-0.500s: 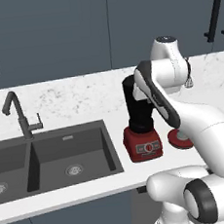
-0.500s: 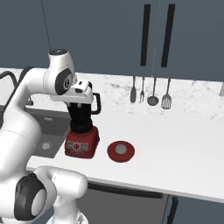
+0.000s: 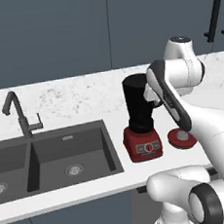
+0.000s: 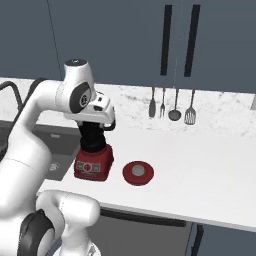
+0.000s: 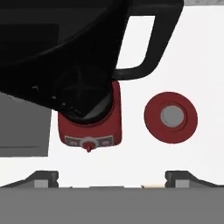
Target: Close the lid blender by securely placing the lid on top.
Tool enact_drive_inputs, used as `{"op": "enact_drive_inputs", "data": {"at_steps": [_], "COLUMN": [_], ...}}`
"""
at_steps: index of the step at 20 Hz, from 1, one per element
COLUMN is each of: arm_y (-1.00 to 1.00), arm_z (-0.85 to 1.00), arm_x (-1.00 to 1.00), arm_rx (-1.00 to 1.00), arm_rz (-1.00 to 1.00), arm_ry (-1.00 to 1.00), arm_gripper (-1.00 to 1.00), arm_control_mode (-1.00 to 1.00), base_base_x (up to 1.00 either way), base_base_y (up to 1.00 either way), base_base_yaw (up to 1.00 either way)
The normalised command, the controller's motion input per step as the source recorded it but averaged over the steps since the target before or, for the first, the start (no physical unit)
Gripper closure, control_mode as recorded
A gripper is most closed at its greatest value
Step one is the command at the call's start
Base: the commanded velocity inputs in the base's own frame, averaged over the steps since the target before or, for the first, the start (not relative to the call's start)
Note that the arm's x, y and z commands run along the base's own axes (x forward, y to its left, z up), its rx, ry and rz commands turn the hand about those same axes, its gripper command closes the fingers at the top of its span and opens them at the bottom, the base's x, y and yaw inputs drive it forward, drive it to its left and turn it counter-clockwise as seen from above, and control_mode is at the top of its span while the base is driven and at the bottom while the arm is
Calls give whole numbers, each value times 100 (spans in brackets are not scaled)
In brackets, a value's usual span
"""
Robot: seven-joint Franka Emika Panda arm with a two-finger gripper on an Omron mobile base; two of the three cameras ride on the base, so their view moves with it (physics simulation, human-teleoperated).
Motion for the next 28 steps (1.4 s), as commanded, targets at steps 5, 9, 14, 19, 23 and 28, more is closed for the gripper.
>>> {"op": "enact_drive_inputs", "data": {"at_steps": [5,9,14,19,23,28], "arm_y": [-82,-99,-68,-26,-2,0], "arm_z": [0,-10,-60,-99,-87,-57], "arm_x": [-11,-10,3,3,6,21], "arm_rx": [3,2,0,5,12,1], "arm_rz": [-17,-17,-14,-2,2,3], "arm_ry": [4,16,26,15,0,-9], "arm_gripper": [-100,-100,-100,-100,-100,-100], "arm_control_mode": [-100,-100,-100,-100,-100,-100], "base_base_x": [0,0,0,0,0,0], "base_base_y": [0,0,0,0,0,0], "base_base_yaw": [0,0,0,0,0,0]}}
